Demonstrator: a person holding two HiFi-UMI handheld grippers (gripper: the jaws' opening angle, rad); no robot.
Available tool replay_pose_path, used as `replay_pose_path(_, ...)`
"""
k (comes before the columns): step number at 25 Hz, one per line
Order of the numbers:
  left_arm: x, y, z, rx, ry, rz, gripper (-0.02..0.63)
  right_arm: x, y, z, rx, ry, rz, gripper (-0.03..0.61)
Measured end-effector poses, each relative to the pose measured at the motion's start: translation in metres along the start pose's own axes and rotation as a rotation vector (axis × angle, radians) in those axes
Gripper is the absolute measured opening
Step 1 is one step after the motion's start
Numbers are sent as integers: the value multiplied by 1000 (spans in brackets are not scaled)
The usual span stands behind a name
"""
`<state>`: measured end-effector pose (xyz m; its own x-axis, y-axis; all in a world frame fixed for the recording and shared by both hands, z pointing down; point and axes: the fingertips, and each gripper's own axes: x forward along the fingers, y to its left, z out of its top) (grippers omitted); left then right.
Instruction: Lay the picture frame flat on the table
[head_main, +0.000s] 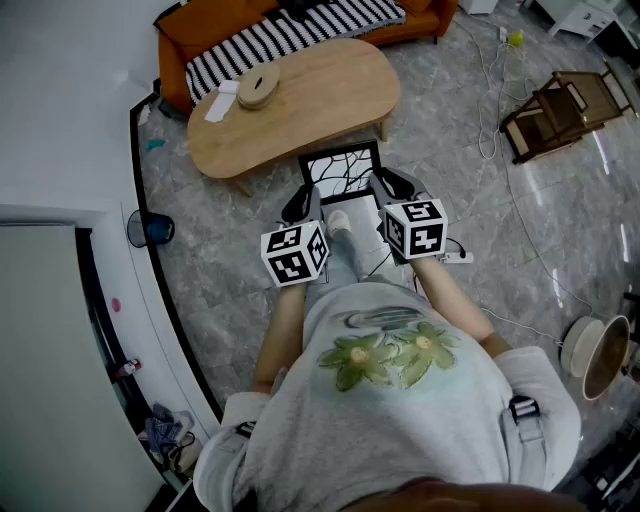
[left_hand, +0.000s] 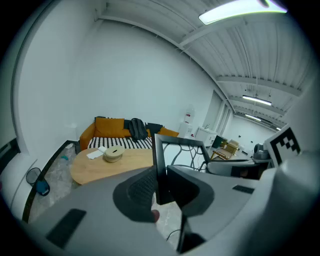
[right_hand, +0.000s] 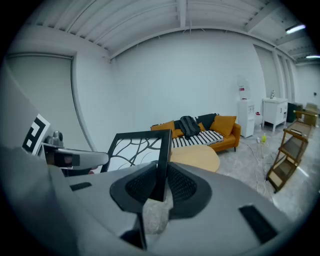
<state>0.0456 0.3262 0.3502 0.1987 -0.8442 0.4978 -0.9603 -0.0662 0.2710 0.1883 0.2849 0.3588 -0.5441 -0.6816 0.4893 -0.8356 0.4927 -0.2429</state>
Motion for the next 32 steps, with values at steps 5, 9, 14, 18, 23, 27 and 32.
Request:
replay_pose_path(5, 6, -2, 1, -4, 6, -8, 78, 3, -6, 1, 3, 5, -5, 75)
replay_pose_path(9, 18, 6, 9, -10, 15, -5, 78, 17, -8, 8, 12, 16, -3, 77)
replay_pose_path(14, 33, 21, 23, -24, 26, -16, 78, 38, -6, 20, 12, 26, 1, 77)
replay_pose_path(18, 51, 34, 36, -35, 31, -22, 78, 59, -7, 34, 7, 35, -2, 77)
replay_pose_path(23, 76, 50, 56, -47, 36, -35, 78, 89, -11, 52, 3, 44, -10, 77)
replay_pose_path(27, 99, 66, 72, -49, 45, -40, 78, 116, -14, 68, 2, 53, -17, 77)
replay_pose_path(32, 130, 84, 95, -47, 49, -51, 78, 152, -20, 88, 8, 49, -26, 77)
